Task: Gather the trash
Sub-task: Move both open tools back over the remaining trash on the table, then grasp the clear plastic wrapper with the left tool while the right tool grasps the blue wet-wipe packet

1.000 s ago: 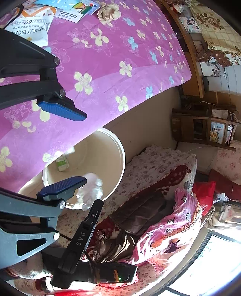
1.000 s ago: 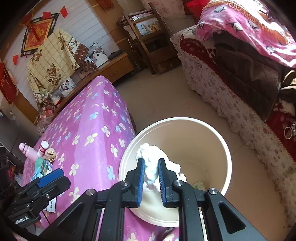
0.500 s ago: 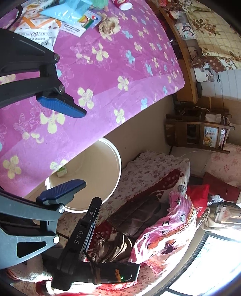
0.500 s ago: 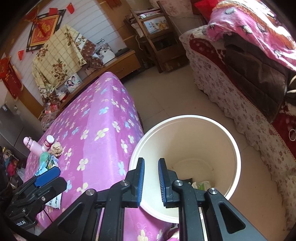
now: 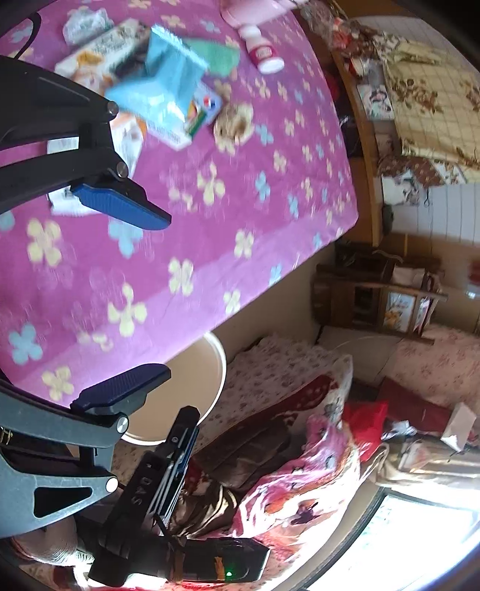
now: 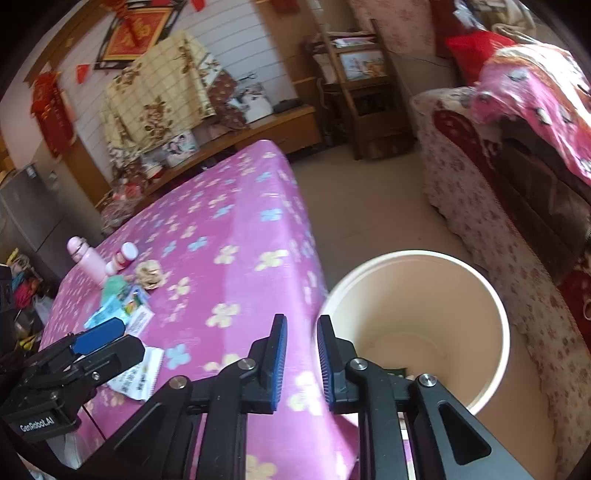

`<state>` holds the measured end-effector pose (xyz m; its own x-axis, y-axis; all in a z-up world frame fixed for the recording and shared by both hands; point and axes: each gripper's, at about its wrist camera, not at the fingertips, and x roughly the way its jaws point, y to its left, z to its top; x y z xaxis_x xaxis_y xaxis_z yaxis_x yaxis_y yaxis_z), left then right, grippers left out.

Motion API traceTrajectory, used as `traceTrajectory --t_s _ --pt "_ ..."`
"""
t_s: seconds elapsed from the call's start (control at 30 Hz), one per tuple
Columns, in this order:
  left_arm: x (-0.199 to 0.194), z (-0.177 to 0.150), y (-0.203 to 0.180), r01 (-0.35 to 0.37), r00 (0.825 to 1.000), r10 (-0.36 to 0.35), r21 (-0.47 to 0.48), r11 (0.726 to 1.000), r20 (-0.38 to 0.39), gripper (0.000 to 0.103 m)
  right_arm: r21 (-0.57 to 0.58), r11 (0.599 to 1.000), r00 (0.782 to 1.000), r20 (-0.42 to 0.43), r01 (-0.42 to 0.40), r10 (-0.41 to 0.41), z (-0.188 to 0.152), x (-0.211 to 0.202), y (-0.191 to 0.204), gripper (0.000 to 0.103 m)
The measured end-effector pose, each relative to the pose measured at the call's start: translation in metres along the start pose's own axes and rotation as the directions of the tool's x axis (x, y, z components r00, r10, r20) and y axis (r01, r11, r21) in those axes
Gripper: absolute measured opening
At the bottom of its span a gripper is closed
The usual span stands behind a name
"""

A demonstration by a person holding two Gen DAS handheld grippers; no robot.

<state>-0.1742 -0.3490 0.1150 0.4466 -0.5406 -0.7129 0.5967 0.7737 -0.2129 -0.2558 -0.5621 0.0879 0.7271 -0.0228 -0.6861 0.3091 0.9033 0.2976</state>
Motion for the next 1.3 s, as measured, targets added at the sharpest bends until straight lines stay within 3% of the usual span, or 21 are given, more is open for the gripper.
traceTrajectory --t_s 0.03,0.07,0.1,0.23,0.4,0.77,0.93,1.13,1.3 --pt "-0.004 -0.001 0.005 -0.003 1.000 0.003 -0.008 1.000 0.005 0.076 -0.011 1.000 1.000 0.003 -0.003 0.003 0.000 0.000 0.005 0.045" --pt "-0.009 -0.001 0.011 -0.006 1.000 0.006 -0.017 1.000 0.011 0.077 -0.024 1.000 1.000 0.007 -0.013 0.013 -0.001 0.000 0.012 0.083" --pt "-0.014 -0.002 0.018 -0.012 1.000 0.012 -0.026 1.000 0.018 0.077 -0.039 0.998 0.999 0.013 -0.039 0.040 -0.001 0.000 0.021 0.097" --pt "-0.035 -0.007 0.045 -0.037 0.998 0.039 -0.059 0.998 0.039 0.077 -0.081 0.996 0.999 0.036 -0.038 0.041 0.001 -0.003 0.046 0.097" --pt "-0.066 -0.017 0.086 -0.100 0.992 0.107 -0.097 0.990 0.068 0.077 -0.114 0.991 0.998 0.005 -0.063 0.064 0.002 0.001 0.075 0.097" --pt "-0.115 -0.054 0.189 -0.315 0.945 0.325 -0.160 0.935 0.036 0.077 -0.244 0.961 0.992 -0.055 -0.127 0.117 -0.010 0.015 0.141 0.097" --pt "-0.118 -0.071 0.219 -0.324 0.944 0.329 -0.207 0.923 -0.010 0.077 -0.277 0.938 0.975 -0.134 -0.208 0.176 -0.016 0.032 0.169 0.097" --pt "-0.096 -0.088 0.240 -0.323 0.946 0.308 -0.214 0.922 -0.102 0.077 -0.363 0.898 0.966 -0.158 -0.248 0.203 -0.025 0.047 0.199 0.096" --pt "-0.077 -0.091 0.249 -0.325 0.944 0.301 -0.214 0.921 -0.137 0.077 -0.437 0.852 0.956 -0.181 -0.289 0.232 -0.024 0.060 0.228 0.083"
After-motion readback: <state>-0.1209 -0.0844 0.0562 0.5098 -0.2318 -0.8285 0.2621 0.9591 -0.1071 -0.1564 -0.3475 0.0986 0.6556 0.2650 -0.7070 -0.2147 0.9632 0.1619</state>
